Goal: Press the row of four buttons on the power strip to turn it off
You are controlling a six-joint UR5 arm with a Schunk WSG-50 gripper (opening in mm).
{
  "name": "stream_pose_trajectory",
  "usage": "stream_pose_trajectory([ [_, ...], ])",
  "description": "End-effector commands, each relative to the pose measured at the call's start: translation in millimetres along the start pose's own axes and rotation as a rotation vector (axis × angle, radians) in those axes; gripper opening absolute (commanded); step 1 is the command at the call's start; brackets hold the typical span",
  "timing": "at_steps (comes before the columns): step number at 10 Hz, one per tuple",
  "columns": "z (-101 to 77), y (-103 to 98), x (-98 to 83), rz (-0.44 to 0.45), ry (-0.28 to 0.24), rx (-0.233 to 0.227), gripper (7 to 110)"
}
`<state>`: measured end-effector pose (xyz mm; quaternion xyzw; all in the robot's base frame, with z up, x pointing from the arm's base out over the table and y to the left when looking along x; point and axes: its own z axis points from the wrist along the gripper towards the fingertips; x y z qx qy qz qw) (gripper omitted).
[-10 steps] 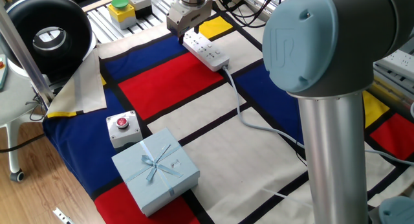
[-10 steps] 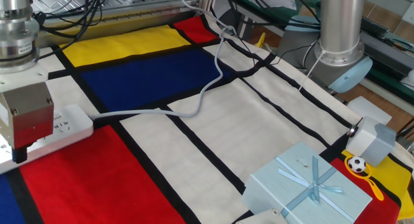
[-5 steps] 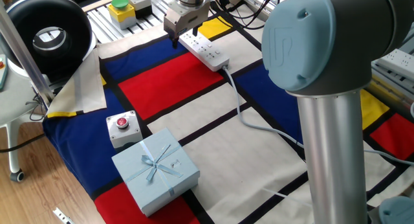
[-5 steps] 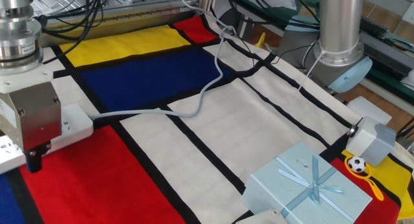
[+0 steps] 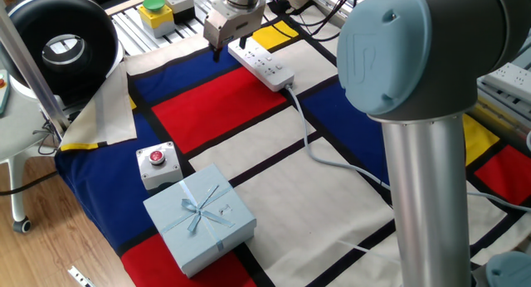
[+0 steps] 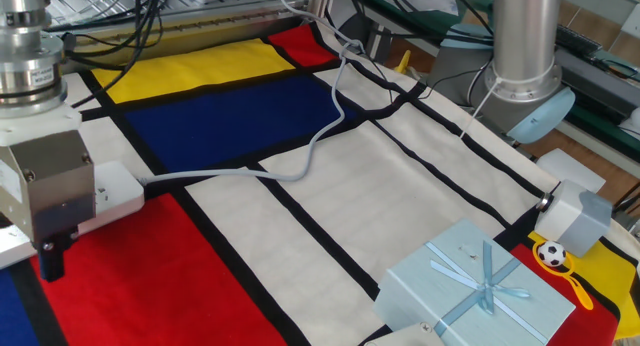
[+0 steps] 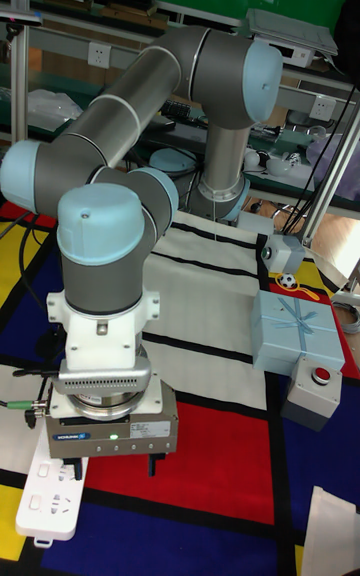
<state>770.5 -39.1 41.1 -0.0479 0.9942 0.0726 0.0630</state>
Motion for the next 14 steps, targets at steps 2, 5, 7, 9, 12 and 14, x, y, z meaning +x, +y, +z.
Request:
stream_pose_trajectory([
  [2,-6.6,-27.5,-4.1,-0.017,-0.019,0.090,88],
  [5,0.1,-35.2,-3.8,-0.005,-0.040,0.084,88],
  [7,1.6,-42.9,7.6,0.016,-0.012,0.092,88],
  [9,4.3,-47.0,12.3,0.033,-0.001,0.099,88],
  [12,9.1,-46.5,19.4,0.053,0.019,0.097,88],
  [14,9.7,-42.9,18.7,0.066,0.018,0.088,88],
])
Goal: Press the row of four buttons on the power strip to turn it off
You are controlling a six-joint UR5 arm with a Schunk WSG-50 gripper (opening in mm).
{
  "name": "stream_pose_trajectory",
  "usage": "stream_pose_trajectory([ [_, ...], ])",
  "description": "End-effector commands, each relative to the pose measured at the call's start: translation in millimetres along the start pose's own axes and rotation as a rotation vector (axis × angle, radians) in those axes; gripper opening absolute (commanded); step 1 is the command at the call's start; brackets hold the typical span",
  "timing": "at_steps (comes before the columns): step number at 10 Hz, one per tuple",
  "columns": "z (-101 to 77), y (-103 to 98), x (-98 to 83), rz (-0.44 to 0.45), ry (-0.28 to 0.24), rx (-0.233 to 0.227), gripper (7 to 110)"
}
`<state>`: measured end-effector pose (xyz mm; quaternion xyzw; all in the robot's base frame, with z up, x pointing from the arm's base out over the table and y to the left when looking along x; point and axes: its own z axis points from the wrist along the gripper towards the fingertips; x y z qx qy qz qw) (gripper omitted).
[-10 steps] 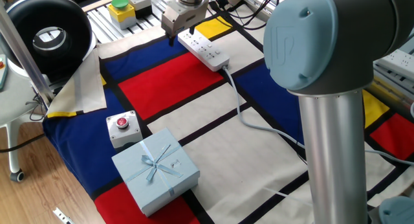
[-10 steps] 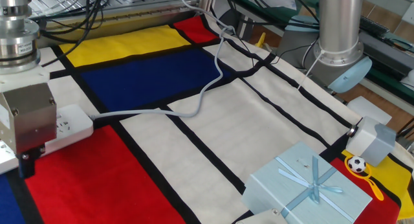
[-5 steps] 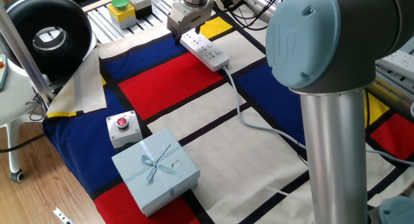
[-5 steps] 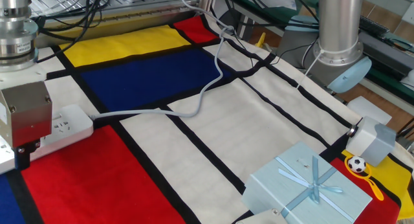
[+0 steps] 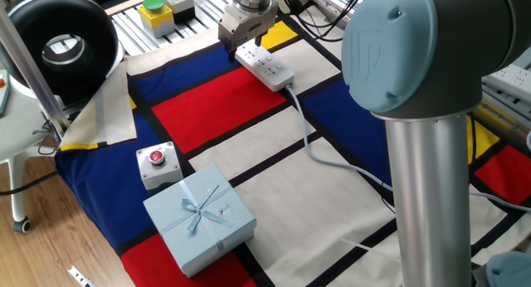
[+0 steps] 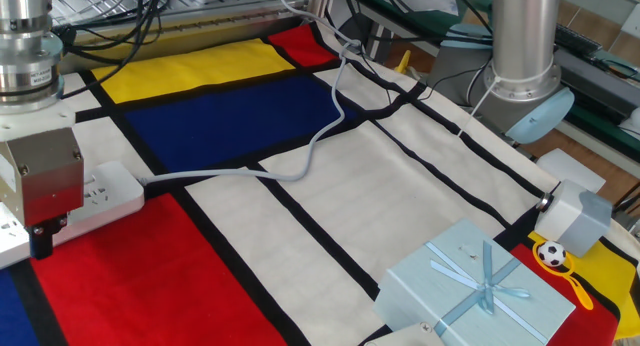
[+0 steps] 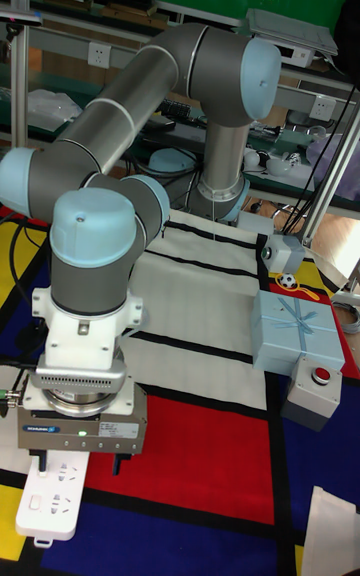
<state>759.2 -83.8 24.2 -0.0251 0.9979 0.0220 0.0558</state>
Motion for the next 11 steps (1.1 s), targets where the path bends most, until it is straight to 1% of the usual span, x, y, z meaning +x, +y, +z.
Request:
stream_pose_trajectory([
  [1,1.0,6.7,1.0,0.036,0.003,-0.031,88],
  [3,2.0,8.3,0.1,0.042,0.003,-0.032,88],
  [5,6.5,6.2,-0.1,0.052,0.001,-0.025,88],
  [11,5.4,-3.2,-5.1,0.032,-0.018,0.004,88],
])
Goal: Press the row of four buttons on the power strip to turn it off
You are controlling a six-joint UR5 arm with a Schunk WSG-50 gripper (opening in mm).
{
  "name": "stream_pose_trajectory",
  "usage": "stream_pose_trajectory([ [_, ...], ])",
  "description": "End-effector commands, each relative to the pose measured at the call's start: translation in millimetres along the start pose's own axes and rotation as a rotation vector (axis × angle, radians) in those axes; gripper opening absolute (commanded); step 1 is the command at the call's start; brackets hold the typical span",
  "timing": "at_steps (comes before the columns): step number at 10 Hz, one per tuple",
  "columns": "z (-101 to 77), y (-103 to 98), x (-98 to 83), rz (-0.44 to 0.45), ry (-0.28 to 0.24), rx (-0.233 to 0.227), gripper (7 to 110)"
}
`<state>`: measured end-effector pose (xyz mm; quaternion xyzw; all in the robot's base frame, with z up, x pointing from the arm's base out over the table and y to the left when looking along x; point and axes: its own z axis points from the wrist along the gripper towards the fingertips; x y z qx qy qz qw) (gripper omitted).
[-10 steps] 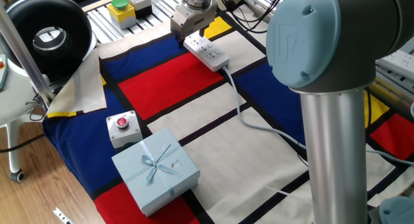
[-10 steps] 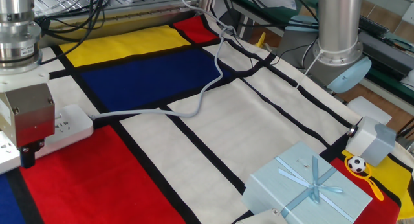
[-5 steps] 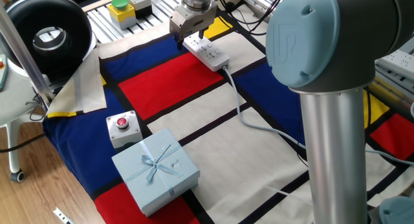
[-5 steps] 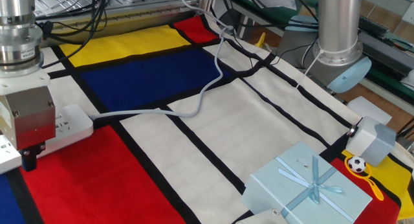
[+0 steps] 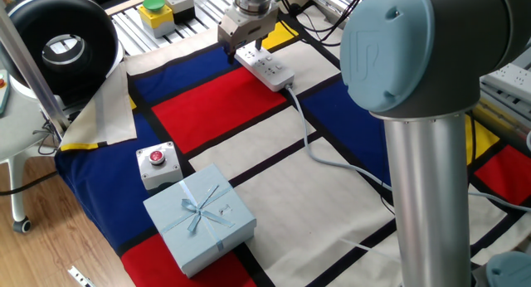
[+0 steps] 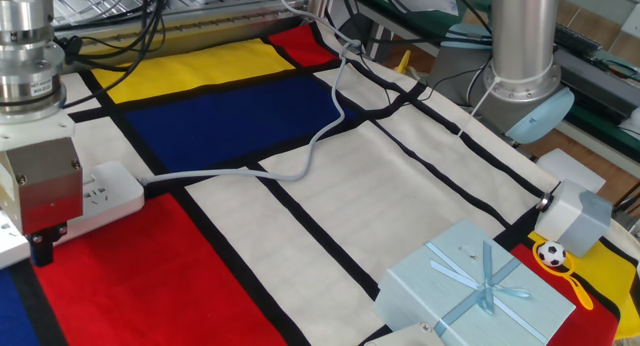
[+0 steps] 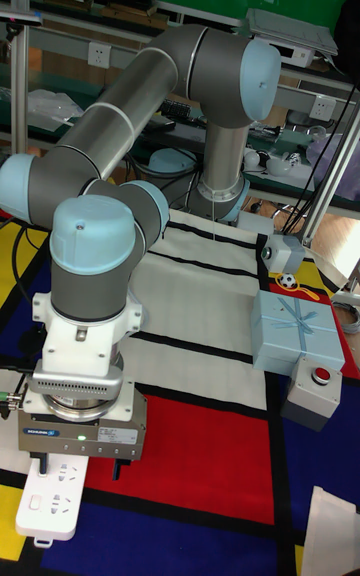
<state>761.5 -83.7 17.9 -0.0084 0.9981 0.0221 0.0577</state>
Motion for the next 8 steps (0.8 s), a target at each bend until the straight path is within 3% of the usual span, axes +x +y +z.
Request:
stream_pose_trajectory([
  [1,-0.8,-1.7,-4.8,-0.001,-0.018,-0.003,88],
  [8,3.0,2.4,-3.3,0.001,-0.014,-0.013,88],
])
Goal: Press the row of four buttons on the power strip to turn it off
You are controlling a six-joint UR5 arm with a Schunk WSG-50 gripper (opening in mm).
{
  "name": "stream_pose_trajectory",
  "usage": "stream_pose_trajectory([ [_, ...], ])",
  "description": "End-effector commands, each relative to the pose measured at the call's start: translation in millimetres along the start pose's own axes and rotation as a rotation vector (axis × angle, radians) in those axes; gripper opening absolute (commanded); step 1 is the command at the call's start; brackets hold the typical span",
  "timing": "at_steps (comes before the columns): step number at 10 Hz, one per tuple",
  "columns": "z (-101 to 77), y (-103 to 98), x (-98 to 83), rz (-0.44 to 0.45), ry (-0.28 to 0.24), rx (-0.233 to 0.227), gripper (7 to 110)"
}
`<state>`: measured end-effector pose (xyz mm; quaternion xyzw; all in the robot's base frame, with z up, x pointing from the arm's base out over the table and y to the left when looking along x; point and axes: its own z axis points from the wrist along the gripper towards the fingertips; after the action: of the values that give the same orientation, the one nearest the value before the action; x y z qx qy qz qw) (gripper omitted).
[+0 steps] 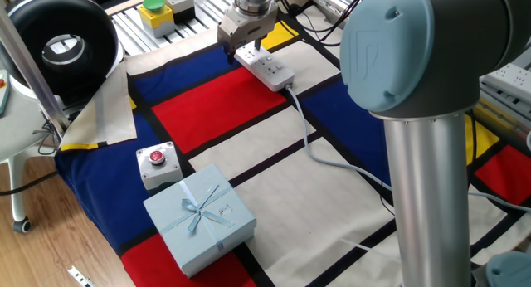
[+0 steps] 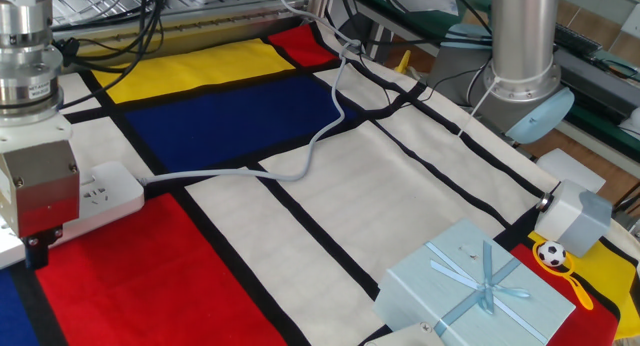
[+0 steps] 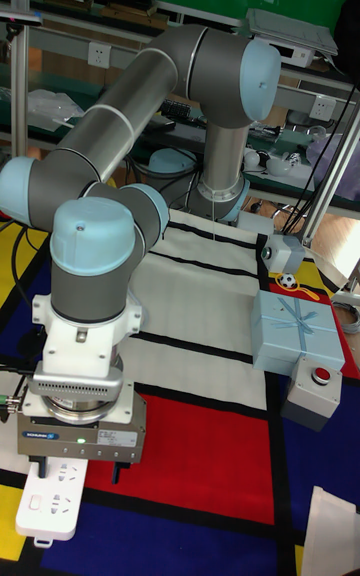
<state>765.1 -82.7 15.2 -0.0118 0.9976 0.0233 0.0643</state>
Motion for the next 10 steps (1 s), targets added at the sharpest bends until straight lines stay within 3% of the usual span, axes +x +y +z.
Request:
stream_pose_trajectory([
  [1,0.2,1.1,0.9,0.009,0.003,-0.009,88],
  [10,1.7,2.2,6.0,0.027,0.021,-0.017,88],
])
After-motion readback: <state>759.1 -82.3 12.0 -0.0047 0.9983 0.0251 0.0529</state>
